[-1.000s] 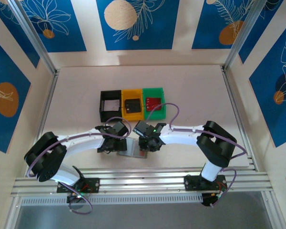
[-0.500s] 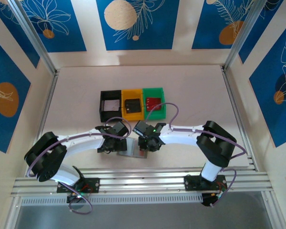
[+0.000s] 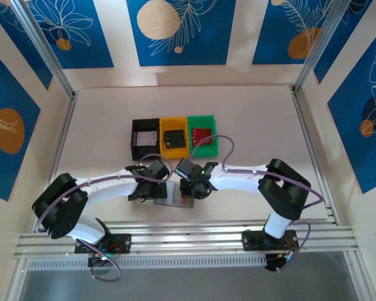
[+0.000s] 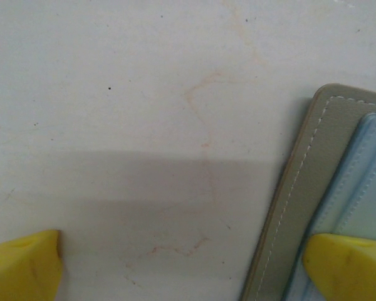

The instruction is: Take the credit cards out of the card holder

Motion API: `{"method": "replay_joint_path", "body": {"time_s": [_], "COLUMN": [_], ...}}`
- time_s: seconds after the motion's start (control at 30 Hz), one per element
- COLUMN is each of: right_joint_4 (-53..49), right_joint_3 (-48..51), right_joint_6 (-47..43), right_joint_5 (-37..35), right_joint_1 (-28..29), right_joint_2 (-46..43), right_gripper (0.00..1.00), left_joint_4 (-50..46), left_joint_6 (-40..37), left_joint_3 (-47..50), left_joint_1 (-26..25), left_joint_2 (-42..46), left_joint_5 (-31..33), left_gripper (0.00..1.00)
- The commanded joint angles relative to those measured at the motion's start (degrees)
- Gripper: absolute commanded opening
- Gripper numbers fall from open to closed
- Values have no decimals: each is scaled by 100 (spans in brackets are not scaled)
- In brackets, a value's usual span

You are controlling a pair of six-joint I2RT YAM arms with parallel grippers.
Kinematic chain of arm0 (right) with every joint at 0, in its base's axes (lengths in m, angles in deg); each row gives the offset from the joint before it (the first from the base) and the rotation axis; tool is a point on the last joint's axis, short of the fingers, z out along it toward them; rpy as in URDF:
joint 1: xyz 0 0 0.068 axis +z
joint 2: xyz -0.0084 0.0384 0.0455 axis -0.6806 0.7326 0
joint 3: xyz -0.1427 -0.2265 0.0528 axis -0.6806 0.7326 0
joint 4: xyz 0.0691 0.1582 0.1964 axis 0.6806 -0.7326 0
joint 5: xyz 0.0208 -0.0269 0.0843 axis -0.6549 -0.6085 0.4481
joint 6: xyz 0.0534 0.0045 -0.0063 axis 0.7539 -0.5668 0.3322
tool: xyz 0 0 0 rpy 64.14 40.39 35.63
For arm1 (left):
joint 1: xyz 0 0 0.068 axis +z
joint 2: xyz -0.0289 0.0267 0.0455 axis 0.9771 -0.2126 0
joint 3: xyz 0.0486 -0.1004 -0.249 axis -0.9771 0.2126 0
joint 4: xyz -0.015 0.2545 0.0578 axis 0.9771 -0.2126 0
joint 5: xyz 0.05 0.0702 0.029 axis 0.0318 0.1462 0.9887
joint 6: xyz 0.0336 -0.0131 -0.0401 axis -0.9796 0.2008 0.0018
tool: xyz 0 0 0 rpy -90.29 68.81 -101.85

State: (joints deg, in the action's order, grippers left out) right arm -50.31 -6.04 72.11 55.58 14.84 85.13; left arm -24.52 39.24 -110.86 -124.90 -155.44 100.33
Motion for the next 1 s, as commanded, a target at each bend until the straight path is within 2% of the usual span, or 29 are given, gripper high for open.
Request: {"method": "replay_joint_path", "body": {"time_s": [0.0, 0.97], "right_joint_4": [316, -4], "right_joint_3": [27, -199], "right_joint_6": [-70, -126], "right_joint_5": [232, 66], "right_joint_1": [51, 106], "right_joint_2": [-116, -267], "right_gripper": [20, 15], "left_joint_4": [1343, 1297], "left_joint_6": [-77, -101], "left_joint_3": [532, 479], "left_joint_1": [-380, -397], "left_joint_2": [-833, -851], "left_joint_5": [-1648, -1650], "left_gripper": [100, 100]}}
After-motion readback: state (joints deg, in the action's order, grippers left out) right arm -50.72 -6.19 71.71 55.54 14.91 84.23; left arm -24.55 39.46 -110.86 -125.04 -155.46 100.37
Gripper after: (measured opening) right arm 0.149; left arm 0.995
